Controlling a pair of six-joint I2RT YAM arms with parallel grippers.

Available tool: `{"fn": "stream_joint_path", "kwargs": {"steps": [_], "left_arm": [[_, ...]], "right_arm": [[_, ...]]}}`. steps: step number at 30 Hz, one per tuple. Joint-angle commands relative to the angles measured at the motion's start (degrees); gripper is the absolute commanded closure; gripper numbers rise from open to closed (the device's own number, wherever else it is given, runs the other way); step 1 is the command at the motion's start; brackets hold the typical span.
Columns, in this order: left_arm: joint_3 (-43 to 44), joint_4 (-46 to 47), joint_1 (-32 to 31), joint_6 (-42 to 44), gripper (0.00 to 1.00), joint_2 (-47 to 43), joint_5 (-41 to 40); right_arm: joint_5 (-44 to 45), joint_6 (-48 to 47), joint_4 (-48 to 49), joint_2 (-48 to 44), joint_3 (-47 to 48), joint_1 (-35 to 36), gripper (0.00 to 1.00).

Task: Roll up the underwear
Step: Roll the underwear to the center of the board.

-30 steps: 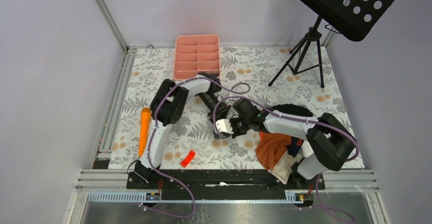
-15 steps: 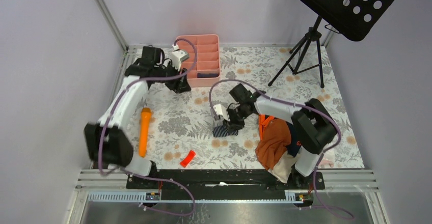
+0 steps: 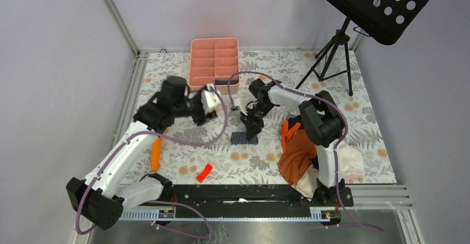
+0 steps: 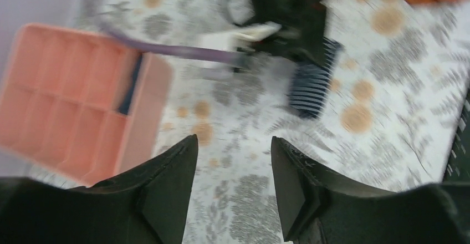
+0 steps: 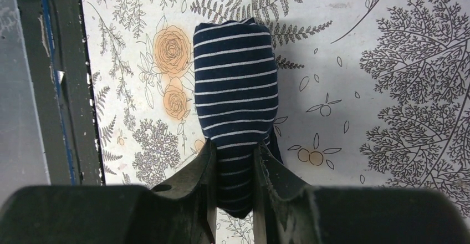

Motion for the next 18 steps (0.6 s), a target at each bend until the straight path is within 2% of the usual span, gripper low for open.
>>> {"fn": "stream_joint_path", "kwargs": {"steps": [1, 4, 7, 12, 18], "left_arm": [[-7.83, -3.16, -9.46, 12.27, 0.42, -5.0, -3.01], [-15.17, 3.9, -18.26, 12.41, 0.41, -6.34, -7.87], [-20.54, 13.49, -25.89, 11.36, 0.4, -2.8, -13.0], [-21.14, 25.06, -27.07, 5.23, 0.41, 8.62, -14.97], [-24.56, 38.12, -27.5, 5.42, 0.42, 16.65, -19.58]], "right_arm": [[6.27, 1.35, -7.01, 6.03, 0.32, -0.36, 0.99], [6.17, 2.92, -7.6, 7.79, 2.0, -0.45, 0.99], [5.38, 4.32, -8.83, 9.92, 3.87, -0.53, 0.99], [4.66, 6.63, -9.9, 12.57, 6.58, -0.73, 0.99], [3.99, 7.67, -9.59, 13.44, 8.39, -0.78, 0.97]]}}
